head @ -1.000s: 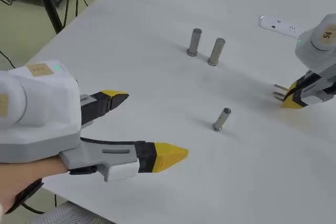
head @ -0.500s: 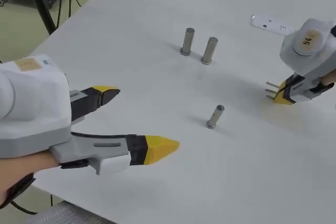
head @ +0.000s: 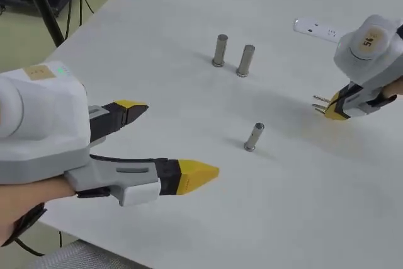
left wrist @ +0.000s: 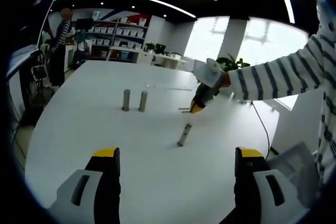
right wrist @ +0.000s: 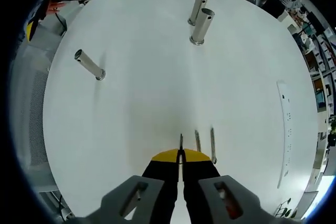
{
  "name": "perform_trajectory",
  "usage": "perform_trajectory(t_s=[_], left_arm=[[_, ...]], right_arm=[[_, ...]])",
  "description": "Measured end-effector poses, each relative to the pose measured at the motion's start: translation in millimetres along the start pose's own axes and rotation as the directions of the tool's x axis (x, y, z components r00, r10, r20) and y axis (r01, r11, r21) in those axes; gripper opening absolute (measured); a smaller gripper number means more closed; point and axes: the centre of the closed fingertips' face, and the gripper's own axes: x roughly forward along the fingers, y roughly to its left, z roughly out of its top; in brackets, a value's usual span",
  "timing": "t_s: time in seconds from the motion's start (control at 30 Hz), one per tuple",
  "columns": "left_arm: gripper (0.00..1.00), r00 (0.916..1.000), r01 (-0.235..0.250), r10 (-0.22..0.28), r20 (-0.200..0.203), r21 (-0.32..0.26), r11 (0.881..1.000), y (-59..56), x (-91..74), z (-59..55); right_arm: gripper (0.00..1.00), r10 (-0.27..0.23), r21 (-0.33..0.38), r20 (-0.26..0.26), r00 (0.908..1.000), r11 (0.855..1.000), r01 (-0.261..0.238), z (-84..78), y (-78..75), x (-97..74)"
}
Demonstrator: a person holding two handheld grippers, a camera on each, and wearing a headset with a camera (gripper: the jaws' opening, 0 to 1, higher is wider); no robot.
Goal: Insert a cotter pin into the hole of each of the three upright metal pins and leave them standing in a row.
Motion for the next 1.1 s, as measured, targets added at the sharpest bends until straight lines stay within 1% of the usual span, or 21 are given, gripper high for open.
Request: perform_trajectory(t_s=[0.1, 0.13, 0.2, 0.23, 0.3, 0.4, 0.47, 0.53, 0.63, 0.67, 0.73, 0.77, 0.8, 0.83, 0.97, 1.0, 1.1], left_arm=[[0.87, 0.9998, 0.019, -0.019, 0.002, -0.002, 1.000, -5.1, 2.1, 3.2], [0.85, 0.9998, 0.021, -0.021, 0.002, -0.003, 1.000, -5.8, 2.3, 3.4], [0.82, 0.9995, 0.030, -0.030, 0.000, -0.005, 1.000, -8.7, 3.3, 4.8], [0.82, 0.9994, 0.034, -0.034, -0.002, -0.002, 0.999, -10.4, 4.0, 5.7], [0.82, 0.9992, 0.040, -0.040, -0.007, 0.004, 0.999, -12.7, 5.0, 6.6], [0.81, 0.9987, 0.049, -0.049, -0.013, 0.012, 0.999, -16.2, 6.5, 9.3], [0.80, 0.9983, 0.057, -0.056, -0.014, 0.012, 0.998, -18.3, 7.0, 10.8], [0.79, 0.9977, 0.067, -0.067, -0.013, 0.013, 0.998, -21.7, 7.7, 13.3], [0.78, 0.9970, 0.077, -0.077, -0.012, 0.018, 0.997, -25.1, 8.6, 15.7], [0.78, 0.9966, 0.082, -0.082, -0.012, 0.021, 0.996, -26.4, 9.1, 16.5], [0.77, 0.9957, 0.092, -0.091, -0.017, 0.025, 0.995, -29.0, 10.4, 18.0], [0.77, 0.9952, 0.097, -0.096, -0.018, 0.027, 0.995, -30.4, 11.2, 19.0], [0.76, 0.9950, 0.099, -0.098, -0.018, 0.027, 0.995, -30.8, 11.5, 19.4], [0.75, 0.9941, 0.107, -0.106, -0.019, 0.028, 0.994, -33.0, 12.2, 20.9], [0.73, 0.9930, 0.117, -0.117, -0.017, 0.047, 0.992, -37.2, 13.6, 24.6], [0.73, 0.9924, 0.123, -0.122, -0.017, 0.053, 0.991, -39.0, 14.0, 25.9], [0.71, 0.9898, 0.142, -0.142, -0.015, 0.056, 0.988, -44.0, 14.8, 28.0]], right_arm=[[0.00, -0.006, 0.005, 0.036, 0.9993, 1.000, 0.005, 5.5, 3.7, -9.6], [0.00, -0.004, 0.013, 0.071, 0.9975, 1.000, 0.003, 10.8, 6.3, -14.4], [0.00, -0.010, 0.020, 0.102, 0.9948, 1.000, 0.008, 15.7, 9.3, -21.8], [0.00, -0.017, 0.015, 0.125, 0.9920, 1.000, 0.015, 19.5, 11.6, -27.8], [0.00, -0.022, 0.014, 0.153, 0.9880, 1.000, 0.020, 24.1, 15.8, -36.0], [0.00, -0.036, 0.029, 0.213, 0.9764, 0.999, 0.030, 30.0, 16.7, -48.2], [0.00, -0.049, 0.039, 0.233, 0.9712, 0.998, 0.041, 32.3, 19.7, -56.1], [0.00, -0.061, 0.043, 0.267, 0.9618, 0.998, 0.051, 35.5, 26.5, -65.2], [0.00, -0.084, 0.040, 0.298, 0.9508, 0.996, 0.075, 37.8, 35.7, -75.6], [0.00, -0.093, 0.039, 0.310, 0.9461, 0.996, 0.085, 38.6, 40.0, -80.2], [0.00, -0.120, 0.051, 0.341, 0.9326, 0.993, 0.109, 40.7, 45.9, -88.6], [0.00, -0.131, 0.056, 0.359, 0.9242, 0.991, 0.118, 42.0, 49.6, -93.3], [0.00, -0.134, 0.059, 0.363, 0.9222, 0.991, 0.121, 42.1, 51.0, -94.8], [0.00, -0.159, 0.062, 0.378, 0.9120, 0.987, 0.146, 43.8, 58.5, -102.3], [0.00, -0.195, 0.075, 0.416, 0.8881, 0.981, 0.180, 45.8, 70.9, -113.5], [0.00, -0.202, 0.075, 0.424, 0.8830, 0.979, 0.188, 45.7, 77.2, -117.1], [0.00, -0.235, 0.093, 0.446, 0.8639, 0.972, 0.217, 46.8, 85.0, -124.5]])
